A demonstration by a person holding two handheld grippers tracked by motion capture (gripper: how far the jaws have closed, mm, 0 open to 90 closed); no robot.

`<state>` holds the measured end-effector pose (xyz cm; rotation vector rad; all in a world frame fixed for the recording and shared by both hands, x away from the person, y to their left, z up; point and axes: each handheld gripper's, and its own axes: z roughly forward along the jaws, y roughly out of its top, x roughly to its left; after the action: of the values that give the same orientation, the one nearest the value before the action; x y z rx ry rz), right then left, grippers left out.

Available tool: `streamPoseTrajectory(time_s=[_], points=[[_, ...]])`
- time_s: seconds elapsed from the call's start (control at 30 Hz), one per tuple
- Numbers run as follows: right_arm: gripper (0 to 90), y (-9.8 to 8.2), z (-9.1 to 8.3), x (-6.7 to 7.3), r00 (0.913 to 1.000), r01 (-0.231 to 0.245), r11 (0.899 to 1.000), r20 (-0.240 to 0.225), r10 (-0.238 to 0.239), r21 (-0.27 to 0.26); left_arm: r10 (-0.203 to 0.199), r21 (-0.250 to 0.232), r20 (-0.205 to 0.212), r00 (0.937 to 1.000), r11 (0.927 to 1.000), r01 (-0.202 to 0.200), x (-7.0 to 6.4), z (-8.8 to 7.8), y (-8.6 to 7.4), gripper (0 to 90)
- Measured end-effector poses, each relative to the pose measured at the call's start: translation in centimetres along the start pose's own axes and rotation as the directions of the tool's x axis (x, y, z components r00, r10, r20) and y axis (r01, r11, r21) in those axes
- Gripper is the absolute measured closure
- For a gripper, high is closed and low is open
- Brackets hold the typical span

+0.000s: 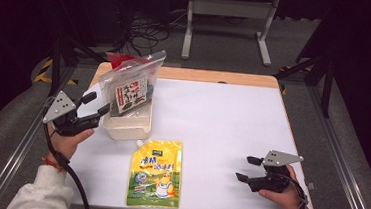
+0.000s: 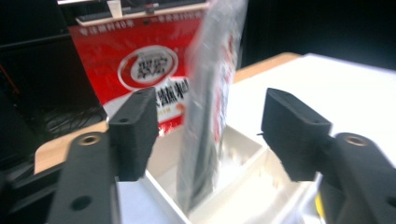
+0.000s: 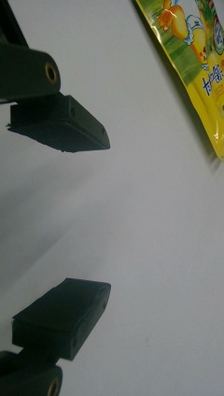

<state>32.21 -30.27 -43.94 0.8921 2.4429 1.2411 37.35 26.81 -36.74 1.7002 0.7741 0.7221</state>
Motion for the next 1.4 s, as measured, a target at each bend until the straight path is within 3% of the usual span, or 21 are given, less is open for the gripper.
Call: streamPoseTrajectory(time_s=[0.2,0.23,0.43,0.57,0.63,0.67,0.7,0.77,0.83,0.87,1.03,1.1,1.23,1.27,1.3,1.4], points=[[33.8,0.2,0.1,0.2,0.9999,0.013,1.000,0.006,-0.013,0.002,0.009,0.053,0.042,0.9991,0.9985,-0.011,-2.5,-1.8,-0.6,28.8],[35.7,0.2,0.1,0.3,0.9998,0.018,1.000,0.005,-0.018,0.002,0.011,0.063,0.065,0.9978,0.9979,-0.015,-2.9,-2.0,-0.9,28.6],[46.8,0.7,0.6,0.6,0.9994,0.032,0.999,-0.012,-0.032,0.003,-0.028,0.180,0.166,0.9858,0.9837,-0.002,-5.7,-2.0,-3.7,25.7],[48.1,1.1,1.3,0.9,0.9984,0.050,0.999,-0.026,-0.050,0.015,-0.068,0.260,0.211,0.9751,0.9656,0.011,-6.7,-1.4,-5.5,24.3],[48.1,1.4,1.7,1.0,0.9979,0.055,0.998,-0.035,-0.055,0.017,-0.122,0.297,0.246,0.9615,0.9539,0.045,-6.9,-0.8,-6.5,23.3],[48.3,1.5,1.8,1.0,0.9978,0.054,0.998,-0.039,-0.053,0.019,-0.143,0.320,0.256,0.9560,0.9457,0.056,-7.1,-0.4,-7.1,23.2],[49.6,1.7,2.1,1.1,0.9975,0.053,0.998,-0.047,-0.052,0.019,-0.138,0.339,0.259,0.9558,0.9398,0.044,-7.2,-0.2,-7.3,22.9],[54.0,2.0,2.4,1.4,0.9964,0.065,0.998,-0.056,-0.064,0.018,-0.164,0.382,0.271,0.9484,0.9230,0.050,-7.8,0.3,-7.9,22.4],[62.1,2.2,2.7,1.6,0.9947,0.076,0.997,-0.071,-0.075,0.018,-0.151,0.405,0.283,0.9470,0.9141,0.025,-8.2,0.9,-8.2,22.3],[66.4,2.4,2.8,1.8,0.9936,0.084,0.996,-0.077,-0.083,0.015,-0.158,0.418,0.289,0.9443,0.9082,0.024,-8.4,1.1,-8.4,22.3],[86.8,3.5,3.9,3.4,0.9843,0.115,0.993,-0.133,-0.115,-0.007,-0.171,0.462,0.280,0.9445,0.8868,0.024,-9.1,2.0,-9.0,21.1],[88.0,4.1,4.7,4.5,0.9792,0.128,0.992,-0.158,-0.127,-0.008,-0.175,0.469,0.265,0.9482,0.8828,0.033,-9.1,2.1,-9.1,20.1],[83.8,4.7,6.2,6.0,0.9702,0.142,0.990,-0.200,-0.137,0.009,-0.192,0.469,0.257,0.9471,0.8818,0.051,-8.9,2.2,-9.2,18.4],[82.2,4.9,6.7,6.6,0.9675,0.153,0.988,-0.206,-0.147,0.015,-0.202,0.469,0.257,0.9449,0.8813,0.061,-8.9,2.3,-9.2,18.3],[80.7,5.1,7.5,7.4,0.9631,0.163,0.986,-0.221,-0.154,0.023,-0.218,0.482,0.265,0.9394,0.8735,0.066,-8.8,2.5,-9.3,17.8],[76.5,5.4,8.3,8.1,0.9610,0.164,0.986,-0.231,-0.152,0.034,-0.236,0.481,0.265,0.9349,0.8725,0.084,-8.6,2.7,-9.3,17.1]])
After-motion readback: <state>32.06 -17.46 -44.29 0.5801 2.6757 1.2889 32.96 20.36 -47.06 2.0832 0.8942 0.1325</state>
